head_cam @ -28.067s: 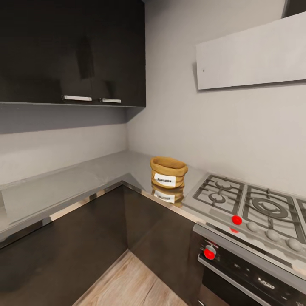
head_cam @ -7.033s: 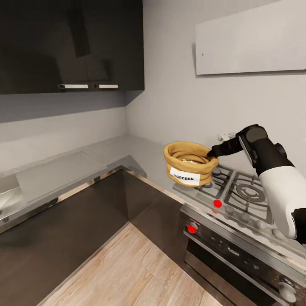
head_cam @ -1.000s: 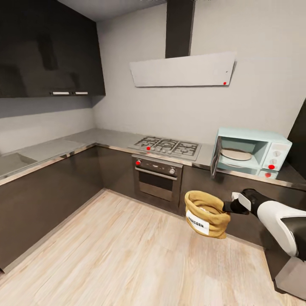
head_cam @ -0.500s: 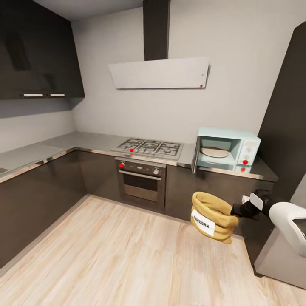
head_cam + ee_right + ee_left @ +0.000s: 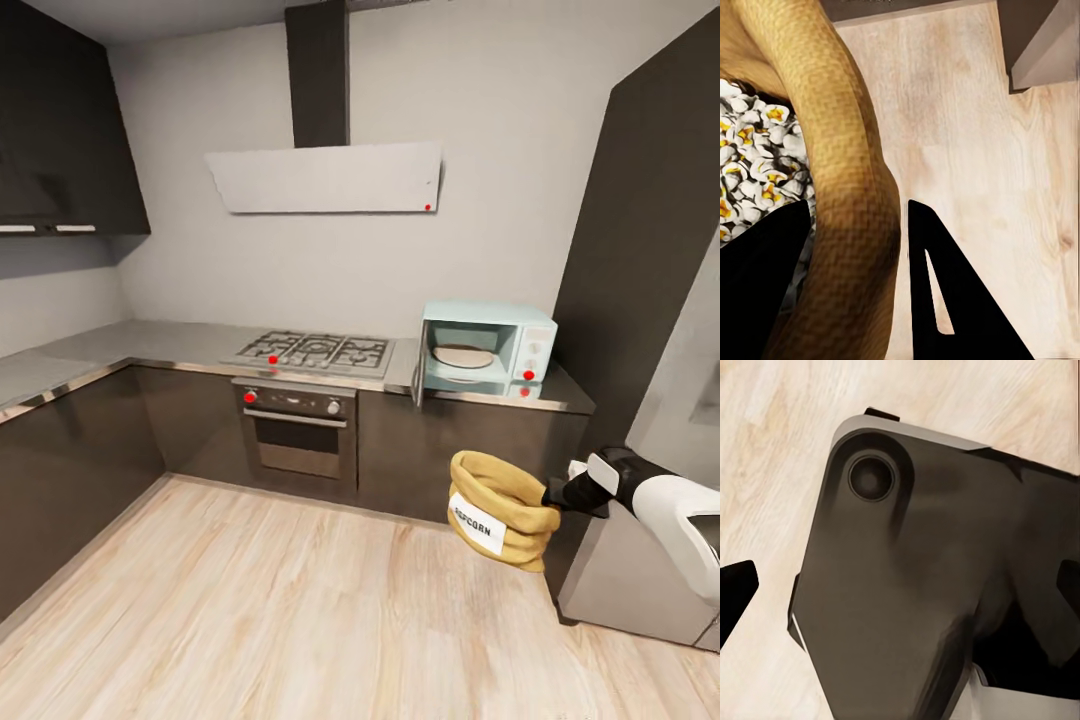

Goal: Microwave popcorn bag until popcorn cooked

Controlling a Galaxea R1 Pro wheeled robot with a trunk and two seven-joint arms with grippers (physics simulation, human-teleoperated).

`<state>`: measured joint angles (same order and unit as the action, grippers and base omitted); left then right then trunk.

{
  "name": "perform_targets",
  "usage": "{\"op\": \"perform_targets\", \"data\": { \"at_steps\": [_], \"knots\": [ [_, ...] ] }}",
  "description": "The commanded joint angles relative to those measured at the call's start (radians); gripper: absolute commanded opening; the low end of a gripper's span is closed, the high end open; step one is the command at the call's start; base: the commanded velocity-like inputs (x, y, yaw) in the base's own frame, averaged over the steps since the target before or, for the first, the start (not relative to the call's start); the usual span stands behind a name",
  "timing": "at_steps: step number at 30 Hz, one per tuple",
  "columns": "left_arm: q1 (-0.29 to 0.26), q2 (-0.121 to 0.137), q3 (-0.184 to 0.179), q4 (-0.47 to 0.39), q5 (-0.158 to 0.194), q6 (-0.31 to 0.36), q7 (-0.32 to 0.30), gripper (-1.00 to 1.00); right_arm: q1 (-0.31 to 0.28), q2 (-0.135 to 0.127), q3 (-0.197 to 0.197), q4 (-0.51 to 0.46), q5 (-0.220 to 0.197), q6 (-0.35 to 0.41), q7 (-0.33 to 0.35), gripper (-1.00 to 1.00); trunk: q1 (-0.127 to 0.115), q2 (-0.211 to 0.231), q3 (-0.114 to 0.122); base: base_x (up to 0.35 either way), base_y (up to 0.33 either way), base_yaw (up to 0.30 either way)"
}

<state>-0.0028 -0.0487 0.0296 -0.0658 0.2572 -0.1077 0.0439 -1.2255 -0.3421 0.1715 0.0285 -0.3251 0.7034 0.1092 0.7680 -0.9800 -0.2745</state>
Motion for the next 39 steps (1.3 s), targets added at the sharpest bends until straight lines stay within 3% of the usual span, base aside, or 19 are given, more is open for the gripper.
{"op": "perform_targets", "data": {
  "at_steps": [1, 23, 33, 37, 39],
  "knots": [
    [0.0, 0.0, 0.002, 0.0, 0.002, -0.003, 0.002, 1.0, -0.002, 0.0, 0.008, 0.002, -0.003, 0.001, 0.007, -1.0, 0.0, -0.001, -0.001, 0.0, 0.0, -0.242],
    [0.0, -0.004, 0.001, 0.0, 0.0, -0.002, 0.002, 1.0, -0.002, 0.001, 0.015, 0.001, 0.012, -0.02, 0.01, -1.0, 0.0, -0.001, 0.002, 0.001, 0.0, -0.03],
    [0.0, -0.002, -0.011, 0.001, -0.01, 0.006, -0.006, 1.0, -0.002, 0.002, 0.019, -0.012, 0.012, -0.005, 0.01, -1.0, 0.0, -0.001, 0.002, 0.274, 0.0, 0.0],
    [0.0, -0.002, -0.011, 0.001, -0.01, -0.001, -0.006, 1.0, -0.002, 0.0, 0.021, -0.022, 0.014, 0.055, 0.01, -1.0, 0.0, -0.001, 0.002, 0.049, 0.0, 0.0],
    [0.0, -0.002, -0.011, 0.001, -0.01, -0.001, -0.006, 1.0, -0.002, 0.0, 0.022, -0.081, 0.015, 0.109, 0.008, -1.0, 0.0, -0.001, 0.002, 0.005, 0.0, 0.0]
  ]
}}
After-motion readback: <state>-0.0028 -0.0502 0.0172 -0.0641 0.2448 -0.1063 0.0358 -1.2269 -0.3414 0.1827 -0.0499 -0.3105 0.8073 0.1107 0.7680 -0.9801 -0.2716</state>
